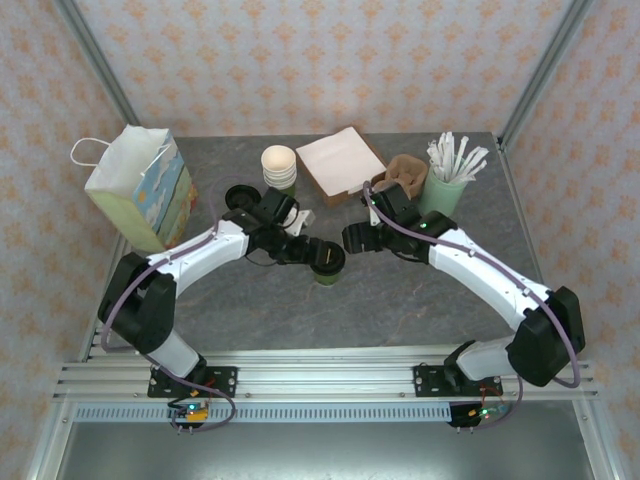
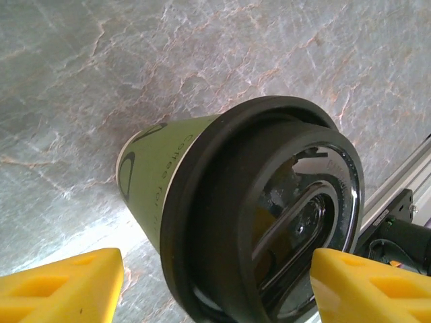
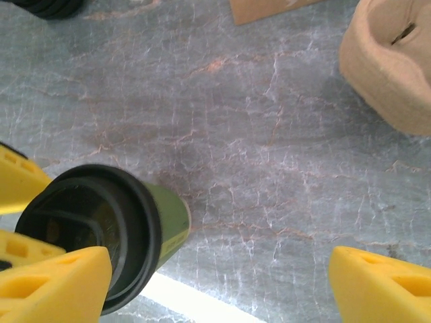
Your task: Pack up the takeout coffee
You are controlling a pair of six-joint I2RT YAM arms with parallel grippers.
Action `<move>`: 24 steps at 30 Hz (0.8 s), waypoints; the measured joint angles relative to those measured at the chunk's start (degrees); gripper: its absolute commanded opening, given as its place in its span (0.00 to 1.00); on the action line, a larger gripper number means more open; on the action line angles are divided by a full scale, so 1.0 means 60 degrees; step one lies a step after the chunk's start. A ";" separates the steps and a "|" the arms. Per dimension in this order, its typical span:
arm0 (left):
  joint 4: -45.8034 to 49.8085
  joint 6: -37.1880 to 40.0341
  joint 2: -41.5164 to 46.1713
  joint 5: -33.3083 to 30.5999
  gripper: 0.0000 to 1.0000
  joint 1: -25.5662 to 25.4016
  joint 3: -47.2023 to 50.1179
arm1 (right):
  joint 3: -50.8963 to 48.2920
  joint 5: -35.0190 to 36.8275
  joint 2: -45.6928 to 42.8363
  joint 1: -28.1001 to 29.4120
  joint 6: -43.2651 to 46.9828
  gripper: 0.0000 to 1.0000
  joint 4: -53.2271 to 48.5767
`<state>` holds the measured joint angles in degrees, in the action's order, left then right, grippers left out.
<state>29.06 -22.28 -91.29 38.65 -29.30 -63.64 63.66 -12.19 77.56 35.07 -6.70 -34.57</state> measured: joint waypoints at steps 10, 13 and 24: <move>0.0044 0.0222 -0.0127 0.0015 0.69 -0.0040 -0.0189 | -0.0324 -0.0168 -0.0135 0.0000 -0.0069 0.83 -0.0098; 0.0040 0.0219 -0.0127 0.0015 0.71 -0.0040 -0.0193 | -0.0324 -0.0208 -0.0135 0.0000 -0.0069 0.82 -0.0102; 0.0066 0.0186 0.0007 -0.0029 0.78 -0.0040 -0.0412 | -0.0550 -0.0656 -0.0656 0.0095 -0.0022 0.85 -0.0087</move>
<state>29.45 -21.17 -91.24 38.48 -29.54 -66.11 60.36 -16.12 73.63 35.64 -6.83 -35.09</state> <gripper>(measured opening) 0.776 0.838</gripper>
